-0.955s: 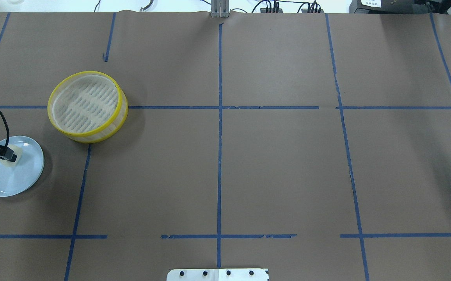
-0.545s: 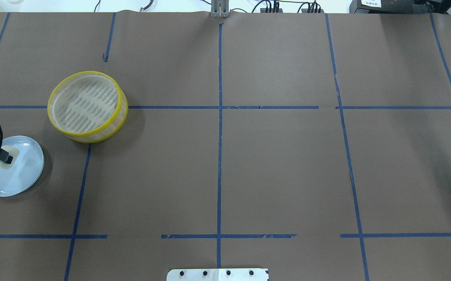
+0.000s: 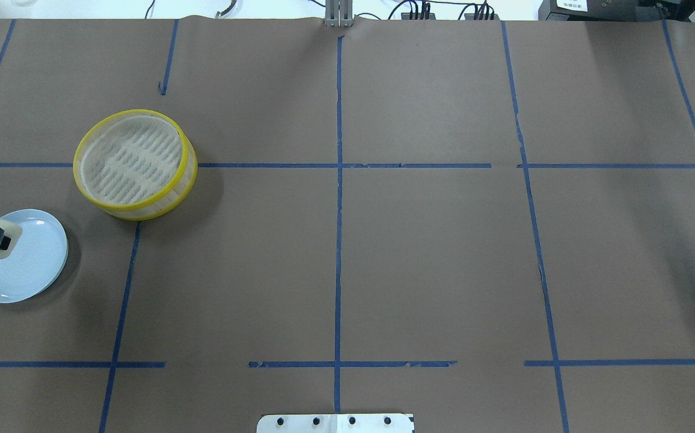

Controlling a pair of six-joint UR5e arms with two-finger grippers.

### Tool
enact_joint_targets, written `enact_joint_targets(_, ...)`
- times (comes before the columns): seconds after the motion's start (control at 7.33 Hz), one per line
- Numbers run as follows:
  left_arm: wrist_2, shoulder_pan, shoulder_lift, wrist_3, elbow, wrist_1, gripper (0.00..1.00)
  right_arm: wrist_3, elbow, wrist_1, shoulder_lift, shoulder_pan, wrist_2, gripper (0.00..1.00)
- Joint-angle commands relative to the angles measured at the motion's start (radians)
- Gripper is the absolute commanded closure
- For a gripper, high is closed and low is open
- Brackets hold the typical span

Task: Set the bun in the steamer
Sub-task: 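Carry the bun with the left gripper over the bamboo steamer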

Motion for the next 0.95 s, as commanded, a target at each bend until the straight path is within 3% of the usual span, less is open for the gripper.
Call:
enact_joint_targets(0.0,0.001,-0.01,-0.157,0.004,-0.006,0.209,0.65,0.0,0.0,0.0,0.0,0.0,0.0,0.0)
enact_joint_targets(0.27,0.009,-0.01,-0.357,0.005,0.006,0.404,0.64,0.0,0.0,0.0,0.0,0.0,0.0,0.0)
enact_joint_targets(0.82,0.001,-0.002,-0.586,-0.007,0.213,0.407,0.65,0.0,0.0,0.0,0.0,0.0,0.0,0.0)
